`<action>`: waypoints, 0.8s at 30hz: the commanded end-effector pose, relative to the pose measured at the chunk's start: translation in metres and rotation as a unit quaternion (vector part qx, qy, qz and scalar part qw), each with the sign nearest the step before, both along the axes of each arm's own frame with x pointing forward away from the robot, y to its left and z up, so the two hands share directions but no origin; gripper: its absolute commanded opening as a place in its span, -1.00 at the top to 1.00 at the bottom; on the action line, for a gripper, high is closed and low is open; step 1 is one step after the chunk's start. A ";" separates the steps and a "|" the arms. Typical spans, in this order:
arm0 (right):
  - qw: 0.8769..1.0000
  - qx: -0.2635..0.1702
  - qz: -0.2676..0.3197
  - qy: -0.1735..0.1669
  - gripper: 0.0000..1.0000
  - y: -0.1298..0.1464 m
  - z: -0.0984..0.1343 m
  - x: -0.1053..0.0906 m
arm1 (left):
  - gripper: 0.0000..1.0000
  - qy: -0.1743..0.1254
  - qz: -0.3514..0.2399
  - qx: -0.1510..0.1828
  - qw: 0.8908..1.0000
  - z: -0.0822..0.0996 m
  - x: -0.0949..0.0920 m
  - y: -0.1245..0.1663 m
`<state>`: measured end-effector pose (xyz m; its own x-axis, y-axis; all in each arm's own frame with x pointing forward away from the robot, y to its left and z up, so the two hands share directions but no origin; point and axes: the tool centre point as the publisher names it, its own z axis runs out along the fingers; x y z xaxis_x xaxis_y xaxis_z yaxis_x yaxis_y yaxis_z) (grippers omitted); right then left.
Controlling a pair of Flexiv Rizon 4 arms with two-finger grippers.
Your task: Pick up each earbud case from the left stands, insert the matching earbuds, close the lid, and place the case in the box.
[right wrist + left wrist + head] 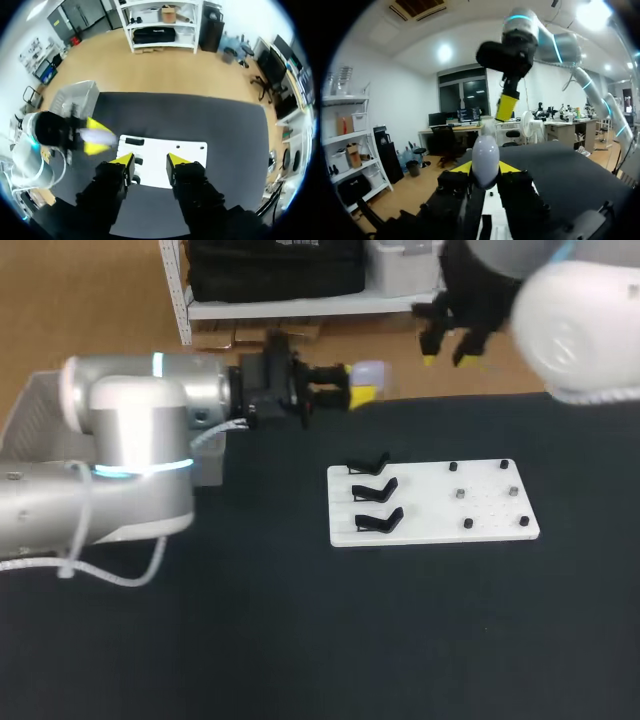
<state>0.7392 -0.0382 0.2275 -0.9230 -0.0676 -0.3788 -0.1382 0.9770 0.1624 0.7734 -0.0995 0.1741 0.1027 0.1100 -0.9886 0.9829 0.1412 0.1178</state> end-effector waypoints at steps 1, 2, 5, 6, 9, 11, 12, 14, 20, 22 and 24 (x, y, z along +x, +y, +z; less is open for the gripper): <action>0.995 0.034 -0.023 -0.087 -0.59 -0.017 -0.009 -0.022 | 1.00 -0.014 0.037 0.004 0.999 0.013 -0.018 0.063; 0.996 0.034 -0.023 -0.085 -1.00 -0.018 -0.013 -0.024 | 1.00 -0.018 0.047 0.029 0.998 0.013 -0.017 0.078; 0.996 0.035 -0.029 -0.080 -1.00 -0.018 -0.016 -0.026 | 1.00 -0.024 0.052 0.029 0.998 0.014 -0.015 0.109; 0.996 0.035 -0.029 -0.080 -1.00 -0.018 -0.016 -0.026 | 1.00 -0.027 0.052 0.030 0.998 0.013 -0.013 0.121; 0.996 0.035 -0.029 -0.080 -1.00 -0.018 -0.016 -0.026 | 1.00 -0.035 0.070 0.030 0.997 0.008 -0.006 0.159; 0.996 0.035 -0.029 -0.080 -1.00 -0.018 -0.016 -0.026 | 1.00 -0.038 0.088 0.035 0.995 0.004 -0.001 0.183; 0.996 0.035 -0.029 -0.080 -1.00 -0.018 -0.016 -0.026 | 1.00 -0.041 0.106 0.025 0.993 0.001 0.002 0.203; 0.996 0.035 -0.029 -0.080 -1.00 -0.018 -0.016 -0.026 | 1.00 -0.047 0.128 0.018 0.990 -0.005 0.008 0.230; 0.996 0.035 -0.029 -0.080 -1.00 -0.018 -0.016 -0.026 | 1.00 -0.044 0.198 0.045 0.978 -0.031 0.022 0.280; 0.996 0.035 -0.029 -0.080 -1.00 -0.018 -0.016 -0.026 | 1.00 -0.033 0.215 0.053 0.975 -0.041 0.025 0.287; 0.996 0.035 -0.029 -0.080 -1.00 -0.018 -0.016 -0.026 | 1.00 -0.021 0.229 0.052 0.972 -0.053 0.030 0.294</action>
